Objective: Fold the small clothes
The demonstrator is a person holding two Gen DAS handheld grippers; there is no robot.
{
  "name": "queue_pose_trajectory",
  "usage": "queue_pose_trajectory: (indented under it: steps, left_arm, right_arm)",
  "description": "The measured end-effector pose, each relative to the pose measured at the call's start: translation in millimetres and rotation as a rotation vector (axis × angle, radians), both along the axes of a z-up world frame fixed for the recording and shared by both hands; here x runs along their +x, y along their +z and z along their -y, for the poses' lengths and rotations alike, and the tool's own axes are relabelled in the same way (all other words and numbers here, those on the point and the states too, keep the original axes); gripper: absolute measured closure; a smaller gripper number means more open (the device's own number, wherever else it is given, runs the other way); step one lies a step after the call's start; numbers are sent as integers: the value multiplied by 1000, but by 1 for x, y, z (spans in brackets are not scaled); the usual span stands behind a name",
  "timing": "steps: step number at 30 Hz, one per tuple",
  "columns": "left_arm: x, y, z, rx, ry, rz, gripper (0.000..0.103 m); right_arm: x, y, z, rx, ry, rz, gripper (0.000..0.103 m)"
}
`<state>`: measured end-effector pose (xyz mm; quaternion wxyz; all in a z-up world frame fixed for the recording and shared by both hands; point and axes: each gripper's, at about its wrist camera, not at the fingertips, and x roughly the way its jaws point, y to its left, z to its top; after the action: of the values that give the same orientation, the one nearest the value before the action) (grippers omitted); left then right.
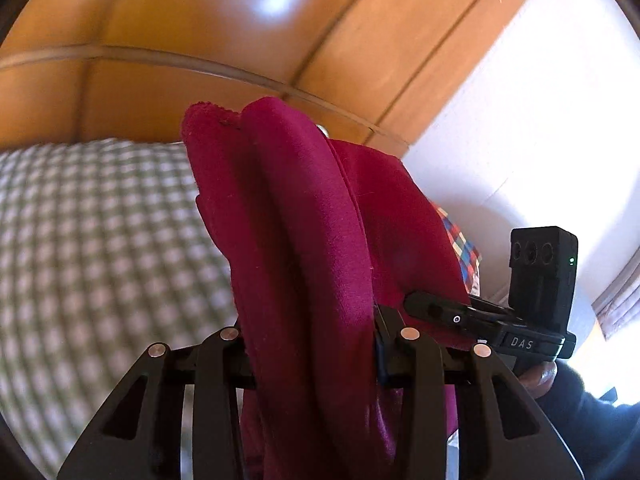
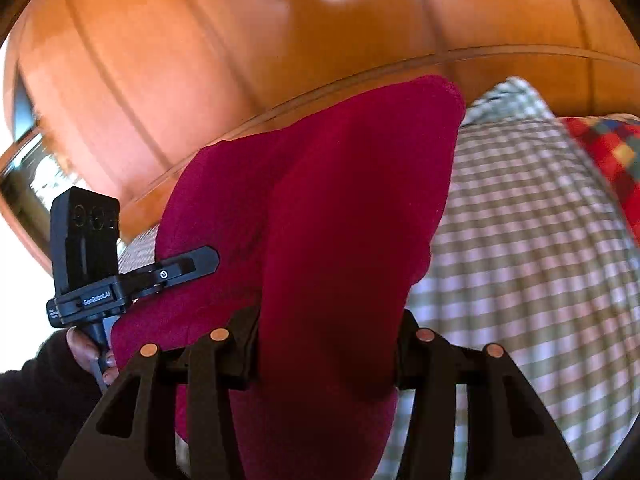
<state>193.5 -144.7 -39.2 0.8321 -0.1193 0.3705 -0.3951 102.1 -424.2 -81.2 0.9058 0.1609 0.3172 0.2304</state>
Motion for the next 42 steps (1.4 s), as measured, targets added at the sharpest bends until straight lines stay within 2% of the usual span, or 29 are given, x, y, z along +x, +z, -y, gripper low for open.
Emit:
queue_pose_trajectory:
  steps: [5, 8, 10, 11, 13, 14, 17, 20, 22, 25, 28, 30, 35, 39, 42]
  left_arm:
    - [46, -5, 61, 48, -44, -11, 66]
    - [71, -25, 84, 124, -30, -36, 60]
    - [89, -52, 102, 262, 17, -76, 58]
    - [95, -65, 109, 345, 42, -79, 46]
    - [97, -75, 108, 368, 89, -53, 34]
    - [97, -73, 109, 372, 92, -49, 33]
    - [73, -57, 95, 423, 122, 27, 33]
    - [38, -31, 89, 470, 216, 144, 33]
    - [19, -21, 84, 462, 254, 196, 33]
    - [14, -14, 85, 472, 279, 234, 33]
    - [5, -18, 91, 472, 266, 231, 33]
    - [1, -20, 93, 475, 259, 238, 33]
    - [6, -31, 103, 484, 240, 235, 33]
    - [11, -40, 105, 496, 231, 218, 33]
    - [16, -49, 107, 512, 222, 204, 33]
  right_arm:
    - [34, -1, 48, 2, -73, -18, 56]
    - [60, -27, 72, 10, -103, -91, 52]
    - [79, -56, 75, -48, -134, -174, 43]
    - [86, -67, 76, -79, -164, -197, 32]
    - [87, -84, 88, -5, -213, -208, 21]
    - [85, -84, 90, 11, -217, -211, 20]
    - [72, -67, 86, -80, -255, -173, 17]
    - [42, -38, 72, -215, -323, -79, 17]
    - [17, -20, 63, -245, -345, -23, 17]
    - [-13, -7, 53, -269, -353, 35, 20]
    - [-25, -2, 38, -318, -374, 66, 31]
    - [-31, -3, 32, -326, -374, 73, 41]
    - [-19, -20, 31, -316, -367, 46, 51]
    - [7, -46, 36, -291, -357, -30, 54]
    - [12, -57, 32, -299, -368, -42, 54]
